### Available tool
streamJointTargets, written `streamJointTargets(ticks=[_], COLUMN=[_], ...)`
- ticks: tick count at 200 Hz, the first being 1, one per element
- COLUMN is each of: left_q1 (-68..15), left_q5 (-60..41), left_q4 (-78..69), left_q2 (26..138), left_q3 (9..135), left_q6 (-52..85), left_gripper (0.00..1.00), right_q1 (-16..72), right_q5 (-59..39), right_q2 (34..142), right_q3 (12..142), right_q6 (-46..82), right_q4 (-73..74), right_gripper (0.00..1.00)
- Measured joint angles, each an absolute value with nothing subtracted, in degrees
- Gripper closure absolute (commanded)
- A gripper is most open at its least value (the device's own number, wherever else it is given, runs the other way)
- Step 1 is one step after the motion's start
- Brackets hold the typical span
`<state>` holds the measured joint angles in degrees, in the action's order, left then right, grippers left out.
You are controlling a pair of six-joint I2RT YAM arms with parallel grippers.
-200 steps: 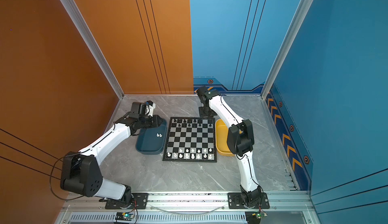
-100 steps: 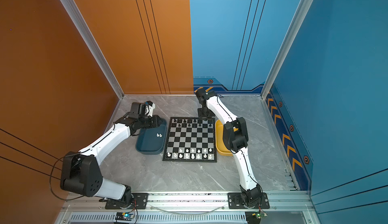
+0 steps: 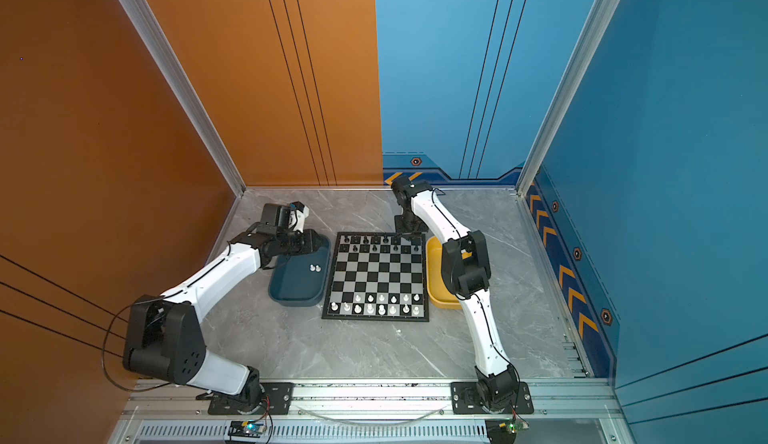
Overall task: Set up the chess pieces on the board
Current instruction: 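Lower the black pawn onto the end square and open the right gripper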
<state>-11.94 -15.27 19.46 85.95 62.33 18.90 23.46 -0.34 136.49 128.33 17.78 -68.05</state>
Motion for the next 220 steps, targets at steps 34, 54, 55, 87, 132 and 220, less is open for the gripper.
streamJointTargets(ticks=[34,54,55,87,132,220], left_q1=[-11.90,-11.90,-11.90,-11.75,-11.64,-11.44], left_q5=[-15.29,-15.29,-15.29,-15.29,-15.29,-15.33], left_q4=[19.46,19.46,19.46,19.46,19.46,19.44], left_q2=[85.95,85.95,85.95,85.95,85.97,86.67], left_q3=[62.33,62.33,62.33,62.33,62.33,62.33], left_q6=[18.90,18.90,18.90,18.90,18.90,18.90], left_gripper=[0.65,0.65,0.65,0.65,0.65,0.65], right_q1=[23.51,23.57,23.57,23.62,23.66,23.66], right_q5=[-0.84,-1.34,-1.34,-1.54,-1.56,-1.76], right_q2=[137.95,138.69,138.72,138.98,139.00,140.57], right_q3=[129.19,129.49,129.49,130.26,130.34,131.20], right_q6=[17.78,17.78,17.80,17.80,17.80,17.82], right_q4=[-68.14,-68.16,-68.14,-68.18,-68.18,-68.16], right_gripper=[0.85,0.86,0.85,0.85,0.85,0.80])
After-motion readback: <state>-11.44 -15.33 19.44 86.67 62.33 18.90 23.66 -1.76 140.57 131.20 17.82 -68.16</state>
